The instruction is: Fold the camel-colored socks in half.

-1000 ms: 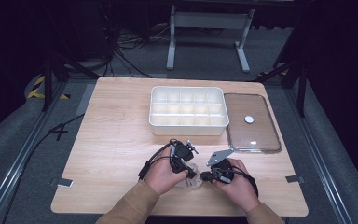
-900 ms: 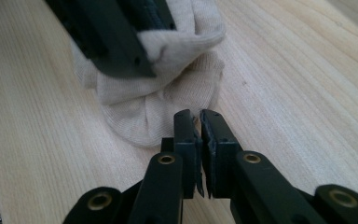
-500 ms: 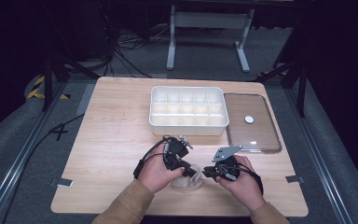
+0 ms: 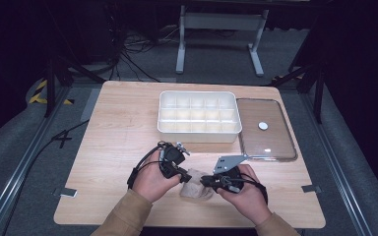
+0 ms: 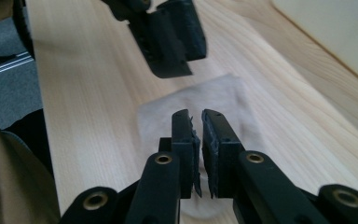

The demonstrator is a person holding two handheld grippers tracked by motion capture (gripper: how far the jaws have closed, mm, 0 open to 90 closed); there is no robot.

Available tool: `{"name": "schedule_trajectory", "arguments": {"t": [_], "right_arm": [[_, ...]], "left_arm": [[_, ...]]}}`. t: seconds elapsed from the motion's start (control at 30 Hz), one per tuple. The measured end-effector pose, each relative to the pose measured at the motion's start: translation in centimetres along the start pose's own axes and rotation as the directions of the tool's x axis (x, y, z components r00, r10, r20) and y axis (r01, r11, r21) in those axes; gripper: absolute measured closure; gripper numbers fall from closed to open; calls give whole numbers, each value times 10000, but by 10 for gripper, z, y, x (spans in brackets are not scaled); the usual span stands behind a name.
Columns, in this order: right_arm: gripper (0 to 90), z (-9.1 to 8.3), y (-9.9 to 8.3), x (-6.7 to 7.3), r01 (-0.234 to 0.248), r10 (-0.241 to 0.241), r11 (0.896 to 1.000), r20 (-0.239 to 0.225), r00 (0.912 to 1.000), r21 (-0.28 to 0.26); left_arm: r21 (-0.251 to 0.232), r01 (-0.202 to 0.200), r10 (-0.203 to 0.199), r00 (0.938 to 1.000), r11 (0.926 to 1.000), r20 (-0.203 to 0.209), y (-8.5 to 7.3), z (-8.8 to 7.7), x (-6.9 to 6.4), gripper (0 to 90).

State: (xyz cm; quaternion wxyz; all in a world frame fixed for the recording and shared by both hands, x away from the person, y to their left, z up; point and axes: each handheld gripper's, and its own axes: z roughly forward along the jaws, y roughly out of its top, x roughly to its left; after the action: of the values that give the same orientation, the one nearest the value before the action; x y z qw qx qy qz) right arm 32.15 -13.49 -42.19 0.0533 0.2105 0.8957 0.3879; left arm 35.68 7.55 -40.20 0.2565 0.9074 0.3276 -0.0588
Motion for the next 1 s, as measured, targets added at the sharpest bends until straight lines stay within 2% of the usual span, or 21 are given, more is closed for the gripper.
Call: {"name": "schedule_trajectory", "arguments": {"t": [0.17,0.27,0.33,0.37,0.47,0.6,0.63,0.77,0.8,0.87,1.0], "right_arm": [[828,16,0,6,225,-214,9992,-353,9991,327],[827,17,-2,6,157,-142,9989,-346,9993,441],[826,15,-3,4,96,-82,9987,-295,9995,499],[825,13,-4,3,31,-18,9987,-265,9996,508],[826,12,-8,1,-49,60,9980,-184,9998,634],[825,10,-14,-2,-222,225,9967,-28,9997,782],[823,10,-15,-3,-250,250,9964,12,9997,809],[819,6,-21,-7,-359,344,9954,183,9992,886],[819,6,-21,-7,-359,344,9954,183,9992,886],[817,7,-24,-8,-408,390,9939,189,9991,1030],[812,10,-27,-9,-373,355,9914,169,9992,1256]], "left_arm": [[-69,-147,147,9998,9999,-101,-2,0,0,714],[-116,-255,254,9996,9996,-89,-2,1,-1,729],[-277,-555,558,9984,9981,87,1,5,-4,737],[-331,-564,569,9983,9979,144,2,6,-5,755],[-385,-913,919,9957,9951,150,6,14,-7,789],[30,-1171,1172,9930,9931,-177,10,24,-6,801],[45,-1084,1085,9939,9941,-211,10,26,-6,805],[338,-1107,1111,9938,9933,-86,12,30,-2,812],[338,-1107,1111,9938,9933,-86,12,30,-2,812],[637,-1101,1115,9936,9919,-195,13,36,-2,813],[742,-1031,1047,9944,9919,-176,13,40,1,814]]}}
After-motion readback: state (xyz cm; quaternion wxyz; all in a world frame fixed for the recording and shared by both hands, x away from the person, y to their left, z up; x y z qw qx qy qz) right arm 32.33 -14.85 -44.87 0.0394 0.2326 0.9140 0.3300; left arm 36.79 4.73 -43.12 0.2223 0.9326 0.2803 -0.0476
